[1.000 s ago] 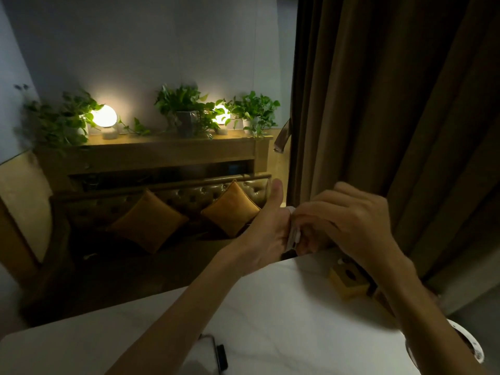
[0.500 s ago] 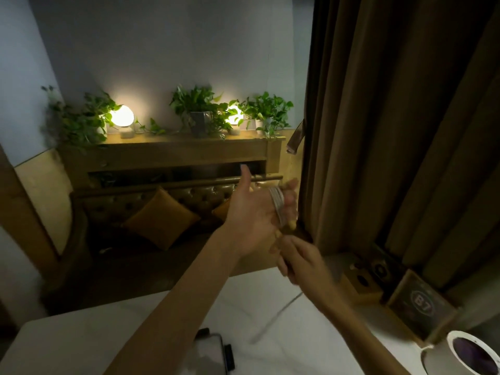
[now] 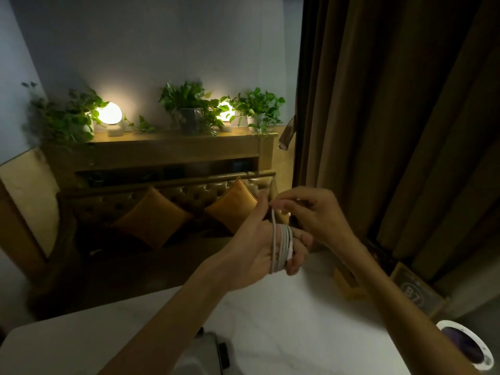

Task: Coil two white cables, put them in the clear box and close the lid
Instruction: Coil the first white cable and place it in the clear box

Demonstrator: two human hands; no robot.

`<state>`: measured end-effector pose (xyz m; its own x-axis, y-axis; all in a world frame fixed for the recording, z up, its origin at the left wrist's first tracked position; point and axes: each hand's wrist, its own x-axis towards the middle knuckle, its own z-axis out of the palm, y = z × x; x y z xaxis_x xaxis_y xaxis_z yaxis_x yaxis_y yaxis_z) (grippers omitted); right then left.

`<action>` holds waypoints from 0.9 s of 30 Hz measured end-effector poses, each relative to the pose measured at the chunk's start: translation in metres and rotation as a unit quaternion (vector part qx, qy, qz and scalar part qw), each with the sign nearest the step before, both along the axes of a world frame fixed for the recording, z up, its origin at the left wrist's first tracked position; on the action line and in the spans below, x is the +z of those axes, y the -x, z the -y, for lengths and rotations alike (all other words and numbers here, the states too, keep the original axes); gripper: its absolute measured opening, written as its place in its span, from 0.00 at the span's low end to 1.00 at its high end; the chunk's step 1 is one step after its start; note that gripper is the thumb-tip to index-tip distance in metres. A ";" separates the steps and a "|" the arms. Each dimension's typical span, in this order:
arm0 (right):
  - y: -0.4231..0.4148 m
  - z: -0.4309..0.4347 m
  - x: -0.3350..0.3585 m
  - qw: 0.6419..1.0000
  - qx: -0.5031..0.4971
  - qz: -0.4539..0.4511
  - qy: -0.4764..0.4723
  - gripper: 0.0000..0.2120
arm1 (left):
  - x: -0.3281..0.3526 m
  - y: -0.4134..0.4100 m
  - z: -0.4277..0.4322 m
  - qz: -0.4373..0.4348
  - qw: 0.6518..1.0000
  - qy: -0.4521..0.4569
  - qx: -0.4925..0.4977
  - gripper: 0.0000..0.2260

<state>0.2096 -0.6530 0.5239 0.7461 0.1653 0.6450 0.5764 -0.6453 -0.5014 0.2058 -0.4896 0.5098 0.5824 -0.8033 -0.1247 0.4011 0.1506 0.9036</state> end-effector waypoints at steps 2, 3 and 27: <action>-0.001 -0.006 -0.009 0.990 0.056 -0.108 -0.073 0.07 | 0.009 0.001 -0.005 0.000 0.999 0.051 -0.011 0.37; 0.001 -0.011 -0.018 0.980 0.075 -0.155 -0.098 0.08 | 0.013 0.001 -0.008 -0.015 0.997 0.072 0.003 0.34; -0.009 -0.019 -0.060 0.968 0.036 -0.207 -0.139 0.07 | -0.027 0.005 0.003 -0.105 0.990 0.093 -0.012 0.30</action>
